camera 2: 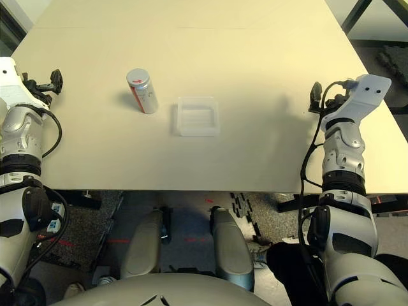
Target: Pour the medicine from the bottle into the box.
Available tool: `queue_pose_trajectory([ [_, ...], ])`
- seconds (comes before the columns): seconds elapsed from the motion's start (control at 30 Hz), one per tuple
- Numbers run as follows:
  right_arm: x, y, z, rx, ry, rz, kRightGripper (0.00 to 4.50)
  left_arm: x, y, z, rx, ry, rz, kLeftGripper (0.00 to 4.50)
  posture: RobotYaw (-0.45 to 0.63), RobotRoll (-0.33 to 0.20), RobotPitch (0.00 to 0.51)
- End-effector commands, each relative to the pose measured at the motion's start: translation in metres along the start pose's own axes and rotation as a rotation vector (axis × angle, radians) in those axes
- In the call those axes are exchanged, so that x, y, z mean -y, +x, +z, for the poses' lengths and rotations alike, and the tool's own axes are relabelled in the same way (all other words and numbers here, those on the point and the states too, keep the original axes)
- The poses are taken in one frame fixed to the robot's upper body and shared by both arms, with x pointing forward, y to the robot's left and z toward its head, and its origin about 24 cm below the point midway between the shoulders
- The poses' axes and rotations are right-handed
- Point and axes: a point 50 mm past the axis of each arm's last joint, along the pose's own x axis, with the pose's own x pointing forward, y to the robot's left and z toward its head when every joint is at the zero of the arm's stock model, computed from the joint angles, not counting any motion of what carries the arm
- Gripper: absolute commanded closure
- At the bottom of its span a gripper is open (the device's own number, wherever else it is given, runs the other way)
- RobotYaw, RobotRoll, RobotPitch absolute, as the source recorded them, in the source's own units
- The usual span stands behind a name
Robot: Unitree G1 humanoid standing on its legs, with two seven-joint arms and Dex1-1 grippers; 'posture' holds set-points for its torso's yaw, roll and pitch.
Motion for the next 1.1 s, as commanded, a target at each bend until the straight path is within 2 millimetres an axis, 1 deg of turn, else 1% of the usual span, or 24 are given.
queue_pose_trajectory([
  [0.03, 0.010, -0.002, 0.000, 0.002, -0.003, -0.027, 0.00, -0.007, -0.003, -0.006, -0.020, -0.006, 0.029, 0.04, 0.07, 0.000, 0.213],
  [0.13, 0.010, -0.003, 0.005, 0.022, -0.001, -0.031, 0.00, -0.003, -0.001, -0.008, -0.034, -0.011, 0.011, 0.04, 0.05, 0.000, 0.212],
  [0.2, 0.008, -0.002, 0.010, 0.034, 0.001, -0.016, 0.00, 0.003, 0.002, -0.004, -0.027, -0.011, -0.030, 0.04, 0.04, 0.000, 0.212],
  [0.3, 0.004, 0.000, 0.017, 0.045, 0.000, 0.007, 0.00, 0.014, 0.006, 0.001, -0.023, 0.003, -0.146, 0.04, 0.03, 0.000, 0.214],
  [0.37, 0.000, 0.000, 0.025, 0.043, -0.006, 0.054, 0.00, 0.020, 0.005, 0.006, -0.023, 0.020, -0.255, 0.04, 0.03, 0.000, 0.215],
  [0.43, -0.005, 0.000, 0.030, 0.022, -0.017, 0.111, 0.00, 0.022, 0.002, 0.011, -0.031, 0.038, -0.364, 0.04, 0.03, 0.000, 0.217],
  [0.5, -0.014, -0.003, 0.033, -0.019, -0.030, 0.190, 0.00, 0.020, -0.004, 0.018, -0.044, 0.063, -0.472, 0.04, 0.04, 0.000, 0.218],
  [0.6, -0.033, -0.010, 0.039, -0.071, -0.029, 0.321, 0.00, 0.018, -0.018, 0.028, -0.064, 0.079, -0.584, 0.04, 0.06, 0.000, 0.226],
  [0.7, -0.050, -0.018, 0.045, -0.120, -0.045, 0.458, 0.00, 0.024, -0.038, 0.033, -0.106, 0.082, -0.697, 0.04, 0.07, 0.000, 0.223],
  [0.8, -0.066, -0.026, 0.049, -0.158, -0.074, 0.574, 0.00, 0.031, -0.058, 0.033, -0.166, 0.101, -0.815, 0.04, 0.08, 0.000, 0.219],
  [0.9, -0.080, -0.031, 0.056, -0.166, -0.100, 0.653, 0.00, 0.042, -0.075, 0.027, -0.238, 0.091, -0.927, 0.04, 0.08, 0.000, 0.214],
  [1.0, -0.094, -0.034, 0.064, -0.171, -0.101, 0.714, 0.00, 0.054, -0.082, 0.020, -0.265, 0.086, -0.993, 0.04, 0.07, 0.000, 0.209],
  [1.1, -0.107, -0.039, 0.070, -0.177, -0.104, 0.775, 0.00, 0.069, -0.078, 0.013, -0.251, 0.074, -1.015, 0.04, 0.05, 0.000, 0.206],
])
